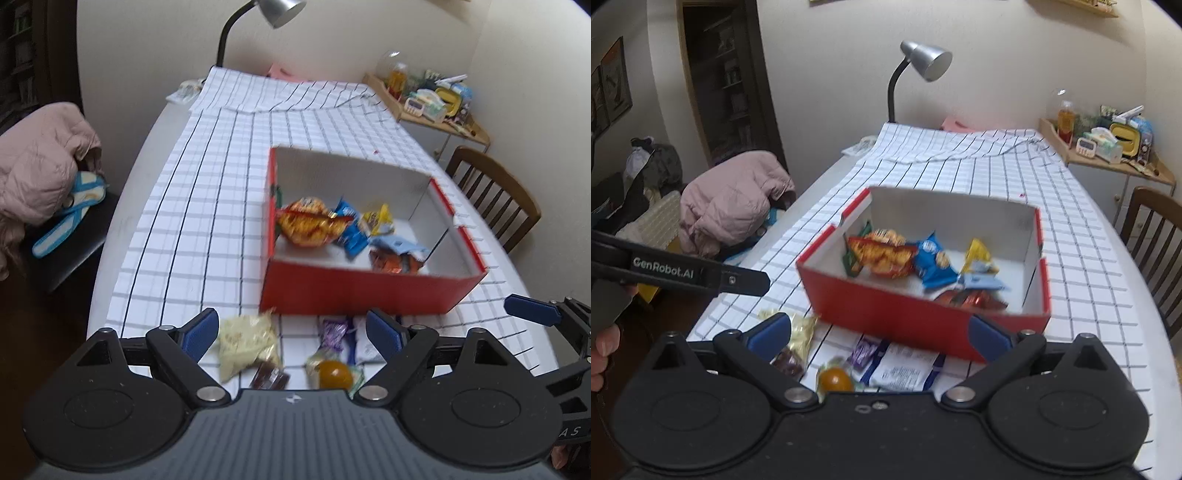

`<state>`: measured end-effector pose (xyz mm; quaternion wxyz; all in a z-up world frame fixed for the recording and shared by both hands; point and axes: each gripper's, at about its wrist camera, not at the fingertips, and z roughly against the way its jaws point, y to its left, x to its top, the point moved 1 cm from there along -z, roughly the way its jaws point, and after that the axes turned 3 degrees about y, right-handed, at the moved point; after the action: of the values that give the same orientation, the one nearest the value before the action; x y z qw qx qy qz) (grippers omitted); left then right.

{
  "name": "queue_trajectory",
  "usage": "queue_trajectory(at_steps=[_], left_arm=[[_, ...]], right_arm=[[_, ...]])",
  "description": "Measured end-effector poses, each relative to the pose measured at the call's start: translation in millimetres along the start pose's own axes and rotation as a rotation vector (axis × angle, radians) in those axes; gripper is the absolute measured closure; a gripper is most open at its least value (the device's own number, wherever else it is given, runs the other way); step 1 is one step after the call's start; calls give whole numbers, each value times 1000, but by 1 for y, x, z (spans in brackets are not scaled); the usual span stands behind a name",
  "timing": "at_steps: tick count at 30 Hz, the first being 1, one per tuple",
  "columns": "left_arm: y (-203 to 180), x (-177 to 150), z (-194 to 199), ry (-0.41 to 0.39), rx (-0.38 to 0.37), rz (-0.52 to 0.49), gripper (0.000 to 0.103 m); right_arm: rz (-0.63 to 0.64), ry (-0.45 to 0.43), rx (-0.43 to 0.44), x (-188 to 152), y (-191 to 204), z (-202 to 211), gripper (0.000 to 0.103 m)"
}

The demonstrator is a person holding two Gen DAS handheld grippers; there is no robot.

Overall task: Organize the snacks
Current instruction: 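Withdraw both tools and move them toward the remaining snacks, then grasp the brown candy with the left tool while the right tool grasps the white-and-blue packet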

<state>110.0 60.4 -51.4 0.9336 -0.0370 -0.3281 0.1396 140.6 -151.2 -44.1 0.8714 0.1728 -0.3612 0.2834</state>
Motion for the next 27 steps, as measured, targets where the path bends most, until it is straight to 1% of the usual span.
queue_trajectory(at_steps=[3,5,10,14,20,27], left_arm=[[5,-12,-12,24,40,1,16],[8,-20,-21,47,48,4,16],[7,-34,-38,60,84,-28,16],[9,-42,-53,84,106,-16,16],[12,-51,-72,120,127,-14,16],[12,-56,-85,140,132,-22,16]], right_arm=[[-8,27,-16,-13,-4,-12,1],[-22,47,-32,-22,-8,-20,1],[-52,80,-64,-37,-16,-40,3],[-56,110,-76,-44,-17,-57,5],[-90,148,-94,-46,-25,-81,9],[-114,182,-116,-39,-33,-110,10]])
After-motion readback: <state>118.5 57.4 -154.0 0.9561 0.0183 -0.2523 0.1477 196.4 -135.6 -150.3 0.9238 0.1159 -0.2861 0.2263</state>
